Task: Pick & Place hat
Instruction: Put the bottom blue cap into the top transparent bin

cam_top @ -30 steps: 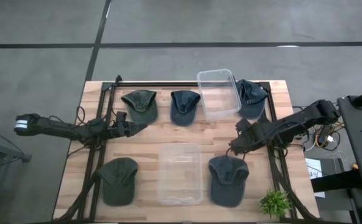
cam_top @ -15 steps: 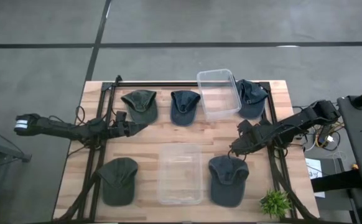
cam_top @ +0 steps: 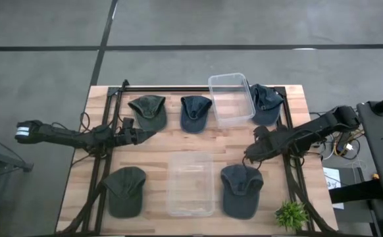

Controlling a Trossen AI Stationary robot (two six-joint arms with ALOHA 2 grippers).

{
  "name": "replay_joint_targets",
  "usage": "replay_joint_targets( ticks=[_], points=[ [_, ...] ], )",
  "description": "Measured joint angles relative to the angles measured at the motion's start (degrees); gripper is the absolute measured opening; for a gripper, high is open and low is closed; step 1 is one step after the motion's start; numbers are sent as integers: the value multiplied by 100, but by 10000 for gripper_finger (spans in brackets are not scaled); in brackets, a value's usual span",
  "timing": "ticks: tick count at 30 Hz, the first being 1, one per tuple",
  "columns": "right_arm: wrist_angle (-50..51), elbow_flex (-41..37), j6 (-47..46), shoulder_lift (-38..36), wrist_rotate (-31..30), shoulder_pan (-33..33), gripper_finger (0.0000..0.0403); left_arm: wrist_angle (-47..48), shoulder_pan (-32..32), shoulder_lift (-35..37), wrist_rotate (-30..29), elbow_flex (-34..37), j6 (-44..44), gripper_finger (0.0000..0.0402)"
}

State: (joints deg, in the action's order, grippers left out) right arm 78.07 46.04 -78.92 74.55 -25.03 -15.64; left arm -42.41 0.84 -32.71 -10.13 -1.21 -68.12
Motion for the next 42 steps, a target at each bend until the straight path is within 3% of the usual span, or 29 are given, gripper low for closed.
replay_joint_targets(
  ticks=[4, 8, 13, 19, 30, 42],
  points=[
    [-39, 387, 230, -409, 803, -9, 178, 0, 0, 0, 0, -6, 1, 0],
    [-45, 707, 542, -916, 2067, -7, 178, 1, 0, 0, 0, -7, 1, 0],
    [-232, 1116, -150, -1398, 3276, -61, 178, 0, 0, 0, 2, -7, 1, 0],
    [-1212, 1469, -1012, -1497, 3827, -87, 178, 1, 0, 0, 0, -7, 1, 0],
    [-1861, 1782, -2338, -592, 4963, -814, 184, 0, 0, 0, 2, -7, 16, 0],
    [-2346, 1788, -2741, 719, 5466, -1462, 293, -2, 0, 0, 15, -7, 18, 0]
  ],
)
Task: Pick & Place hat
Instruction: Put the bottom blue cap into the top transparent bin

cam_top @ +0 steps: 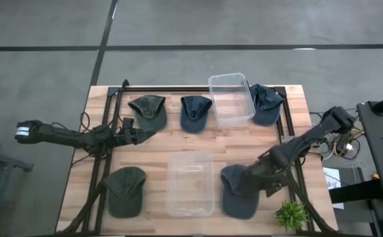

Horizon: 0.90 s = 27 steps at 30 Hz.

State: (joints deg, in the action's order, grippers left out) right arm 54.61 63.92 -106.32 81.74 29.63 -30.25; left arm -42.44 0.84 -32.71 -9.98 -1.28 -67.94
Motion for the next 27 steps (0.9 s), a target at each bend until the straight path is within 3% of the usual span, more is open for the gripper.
replay_joint_targets(
  ticks=[15, 27],
  points=[
    [-167, -80, 676, 1359, -3, -113, 274, -2, 0, 0, 2, 0, -9, 0],
    [-629, -343, -8, 1409, -104, -494, 274, -20, -1, 1, 2, 0, 17, 0]
  ],
)
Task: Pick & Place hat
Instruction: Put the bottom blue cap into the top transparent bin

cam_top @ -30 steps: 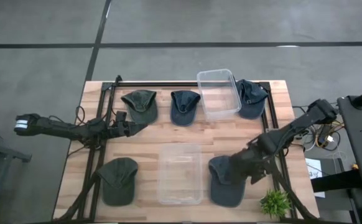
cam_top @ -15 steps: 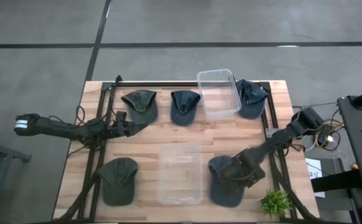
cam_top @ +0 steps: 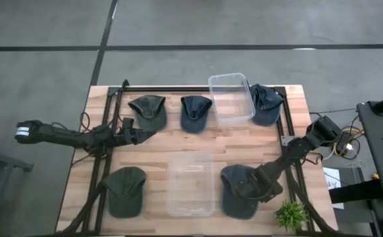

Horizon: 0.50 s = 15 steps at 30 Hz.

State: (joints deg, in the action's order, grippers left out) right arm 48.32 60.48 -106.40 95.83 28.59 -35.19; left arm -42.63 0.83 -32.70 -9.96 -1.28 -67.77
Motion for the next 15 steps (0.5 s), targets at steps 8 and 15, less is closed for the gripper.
replay_joint_targets(
  ticks=[8, 15],
  points=[
    [-909, -387, -620, -9, -262, -219, 262, -25, 1, -1, 0, 0, 4, 0],
    [-1000, -463, -720, -9, -953, -228, 218, -24, 1, -1, 0, 0, 7, 0]
  ],
)
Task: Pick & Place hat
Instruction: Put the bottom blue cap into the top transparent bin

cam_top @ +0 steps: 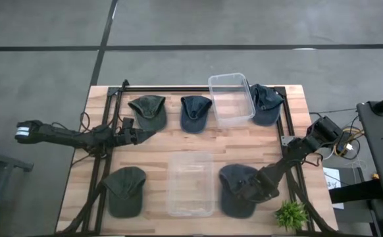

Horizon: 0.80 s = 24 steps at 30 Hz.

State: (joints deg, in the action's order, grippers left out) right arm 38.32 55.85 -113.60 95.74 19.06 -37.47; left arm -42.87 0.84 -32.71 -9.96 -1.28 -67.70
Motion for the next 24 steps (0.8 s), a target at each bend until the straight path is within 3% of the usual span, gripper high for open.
replay_joint_targets(
  ticks=[4, 9, 10, 15, 24],
  points=[
    [-38, -154, -185, 1, -106, -1, 161, 0, 0, 0, 0, 0, -21, 0],
    [-60, -212, -148, -20, -130, 0, 37, 2, 0, 0, -2, 0, -33, 0],
    [-44, -192, -98, -31, -130, 2, 27, 2, 0, 0, -1, 0, -33, 0],
    [673, 64, -108, -216, -154, -10, 13, 9, -2, 0, 0, 0, -38, 0],
    [3024, 1000, -376, -1131, -1028, -9, 10, 15, -2, 0, -1, 4, -44, 0]
  ],
)
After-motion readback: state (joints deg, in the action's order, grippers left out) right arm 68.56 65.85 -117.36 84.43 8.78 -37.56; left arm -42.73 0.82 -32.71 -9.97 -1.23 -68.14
